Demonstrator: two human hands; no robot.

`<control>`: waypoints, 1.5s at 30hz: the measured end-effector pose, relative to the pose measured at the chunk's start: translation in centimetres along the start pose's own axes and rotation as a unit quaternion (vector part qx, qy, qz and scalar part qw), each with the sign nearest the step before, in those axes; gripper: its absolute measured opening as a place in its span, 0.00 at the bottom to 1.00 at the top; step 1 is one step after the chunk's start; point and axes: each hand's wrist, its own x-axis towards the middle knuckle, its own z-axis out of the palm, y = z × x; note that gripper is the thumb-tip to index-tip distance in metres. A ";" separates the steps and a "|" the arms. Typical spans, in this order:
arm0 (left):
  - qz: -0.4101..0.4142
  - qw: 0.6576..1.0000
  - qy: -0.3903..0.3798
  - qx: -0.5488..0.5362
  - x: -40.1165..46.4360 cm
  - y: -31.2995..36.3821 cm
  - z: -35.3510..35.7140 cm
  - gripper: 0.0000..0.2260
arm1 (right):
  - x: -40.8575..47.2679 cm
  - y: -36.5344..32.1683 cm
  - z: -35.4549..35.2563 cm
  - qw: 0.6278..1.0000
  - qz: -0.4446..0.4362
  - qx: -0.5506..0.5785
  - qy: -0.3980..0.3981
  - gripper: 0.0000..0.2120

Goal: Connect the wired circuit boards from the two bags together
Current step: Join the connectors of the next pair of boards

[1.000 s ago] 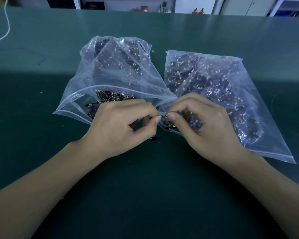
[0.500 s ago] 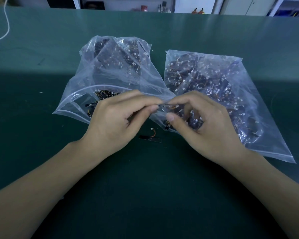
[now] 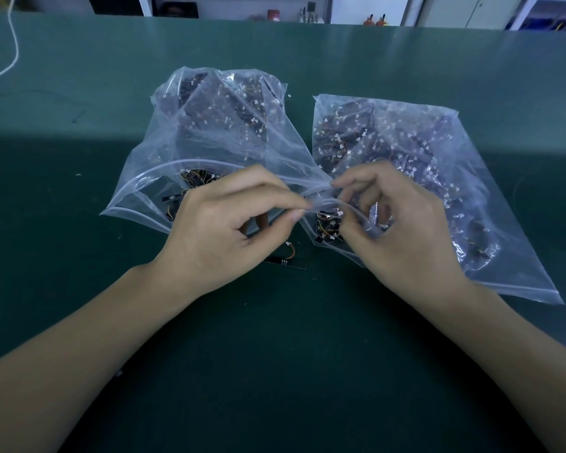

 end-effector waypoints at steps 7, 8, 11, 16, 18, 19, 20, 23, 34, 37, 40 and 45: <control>0.016 0.999 -0.015 0.043 0.0 0.0 0.0 0.04 | 0.0 0.0 -0.1 1.000 -0.013 0.013 0.019 0.17; 0.022 0.998 -0.012 0.063 0.0 0.0 0.0 0.04 | 0.0 -0.1 -0.1 1.000 -0.016 0.012 0.020 0.16; 0.058 0.986 0.012 0.156 0.3 0.4 0.4 0.06 | 0.0 -0.2 0.1 0.999 -0.025 0.008 0.019 0.15; 0.077 0.969 -0.035 0.234 0.6 1.0 1.2 0.05 | 0.0 -0.3 0.2 0.999 -0.031 0.002 0.011 0.15; 0.077 0.972 -0.052 0.217 0.4 1.1 1.3 0.05 | -0.1 -0.4 0.2 1.000 -0.025 0.000 0.008 0.16; 0.073 0.976 -0.056 0.195 0.3 1.1 1.2 0.05 | 0.0 -0.4 0.2 1.000 -0.022 0.000 0.007 0.16; 0.065 0.982 -0.061 0.167 0.2 1.1 1.1 0.05 | 0.0 -0.5 0.2 1.000 -0.020 0.001 0.007 0.16; 0.018 0.991 -0.083 0.100 0.1 0.8 0.2 0.07 | 0.0 -0.7 0.0 1.000 -0.016 -0.004 0.006 0.16; -0.002 0.964 -0.234 0.127 0.5 -0.7 -2.2 0.15 | 0.0 -1.0 -0.2 0.999 -0.034 -0.010 0.008 0.15; -0.004 0.962 -0.254 0.100 0.5 -0.2 -2.1 0.12 | 0.0 -1.0 -0.1 0.999 -0.034 -0.012 0.008 0.15; -0.004 0.963 -0.255 0.086 0.3 0.2 -1.7 0.06 | 0.0 -0.9 -0.2 1.000 -0.029 -0.009 0.006 0.15; -0.030 0.960 -0.270 0.070 0.2 0.7 -1.0 0.02 | 0.0 -0.9 -0.1 1.000 -0.020 -0.009 -0.007 0.16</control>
